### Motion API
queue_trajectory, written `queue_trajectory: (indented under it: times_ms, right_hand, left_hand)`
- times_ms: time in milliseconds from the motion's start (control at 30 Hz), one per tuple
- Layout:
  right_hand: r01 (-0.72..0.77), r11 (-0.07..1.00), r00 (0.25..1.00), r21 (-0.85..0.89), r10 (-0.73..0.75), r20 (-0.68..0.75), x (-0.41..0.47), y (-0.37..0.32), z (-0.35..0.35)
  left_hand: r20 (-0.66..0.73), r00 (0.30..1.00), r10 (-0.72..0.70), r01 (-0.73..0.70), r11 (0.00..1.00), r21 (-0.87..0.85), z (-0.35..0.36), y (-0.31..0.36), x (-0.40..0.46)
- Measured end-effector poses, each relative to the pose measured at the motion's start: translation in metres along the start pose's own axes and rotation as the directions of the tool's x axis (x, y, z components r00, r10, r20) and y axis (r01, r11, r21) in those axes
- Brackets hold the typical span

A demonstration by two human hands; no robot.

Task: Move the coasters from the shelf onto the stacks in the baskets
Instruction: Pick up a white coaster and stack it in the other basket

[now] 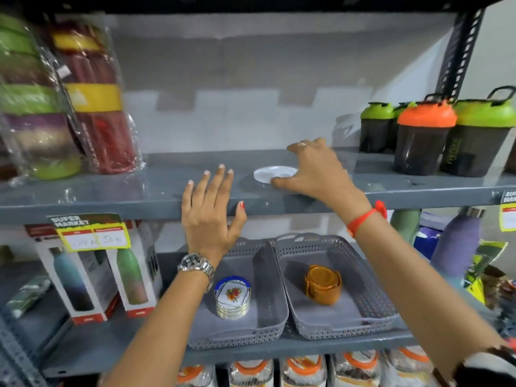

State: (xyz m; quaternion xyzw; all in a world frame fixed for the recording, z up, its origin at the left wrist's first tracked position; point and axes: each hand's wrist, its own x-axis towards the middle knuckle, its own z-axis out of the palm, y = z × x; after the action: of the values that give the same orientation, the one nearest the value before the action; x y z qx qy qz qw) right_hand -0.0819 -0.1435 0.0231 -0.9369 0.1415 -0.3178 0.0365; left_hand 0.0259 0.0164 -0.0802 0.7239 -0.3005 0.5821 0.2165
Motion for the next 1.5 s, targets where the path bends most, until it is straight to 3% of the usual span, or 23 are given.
queue_trajectory:
  times_ms: [167, 300, 433, 533, 633, 700, 800, 933, 1067, 1233, 1367, 1500]
  right_hand:
    - [-0.164, 0.985, 0.938, 0.051, 0.14, 0.316, 0.039, 0.012, 0.005]
    - [-0.252, 0.96, 0.891, 0.119, 0.182, 0.416, 0.042, 0.014, 0.007]
    - [-0.247, 0.953, 0.899, 0.175, 0.158, 0.408, 0.043, 0.015, 0.011]
    - [-0.194, 0.968, 0.944, 0.161, 0.14, 0.297, 0.039, 0.012, 0.012]
    - [-0.083, 0.993, 0.996, 0.087, 0.08, 0.044, 0.03, 0.006, 0.009]
    - [-0.022, 0.994, 0.992, 0.107, 0.035, -0.123, 0.023, 0.003, 0.006]
    - [0.091, 0.974, 0.938, 0.205, -0.015, -0.346, 0.004, -0.006, 0.002]
    - [0.246, 0.959, 0.736, 0.138, -0.092, -0.671, -0.019, -0.012, 0.009]
    - [0.378, 0.922, 0.586, 0.08, -0.172, -0.792, -0.033, -0.02, 0.005]
    - [0.442, 0.893, 0.438, -0.082, -0.295, -0.849, -0.046, -0.032, -0.005]
    - [0.442, 0.888, 0.395, -0.125, -0.318, -0.862, -0.051, -0.035, -0.007]
    - [0.446, 0.893, 0.397, -0.057, -0.254, -0.882, -0.052, -0.035, -0.009]
  left_hand:
    - [0.026, 0.999, -0.03, 0.031, 0.999, -0.029, -0.005, 0.003, 0.003]
    - [0.06, 0.998, -0.035, 0.038, 0.998, -0.043, -0.006, 0.003, 0.004]
    - [0.089, 0.995, -0.045, 0.05, 0.997, -0.056, -0.008, 0.003, 0.005]
    - [0.103, 0.994, -0.047, 0.054, 0.996, -0.064, -0.009, 0.002, 0.004]
    - [0.107, 0.993, -0.048, 0.055, 0.996, -0.064, -0.01, 0.003, 0.005]
    - [0.109, 0.993, -0.051, 0.059, 0.996, -0.063, -0.009, 0.004, 0.004]
    - [0.107, 0.993, -0.051, 0.059, 0.996, -0.068, -0.008, 0.003, 0.003]
    - [0.081, 0.996, -0.046, 0.053, 0.995, -0.082, -0.008, 0.004, 0.004]
    - [0.062, 0.997, -0.046, 0.051, 0.994, -0.095, -0.008, 0.004, 0.005]
    - [0.083, 0.996, -0.04, 0.046, 0.996, -0.072, -0.008, 0.004, 0.005]
    - [0.074, 0.996, -0.045, 0.052, 0.993, -0.102, -0.01, 0.004, 0.006]
    - [0.095, 0.994, -0.046, 0.055, 0.994, -0.094, -0.009, 0.004, 0.005]
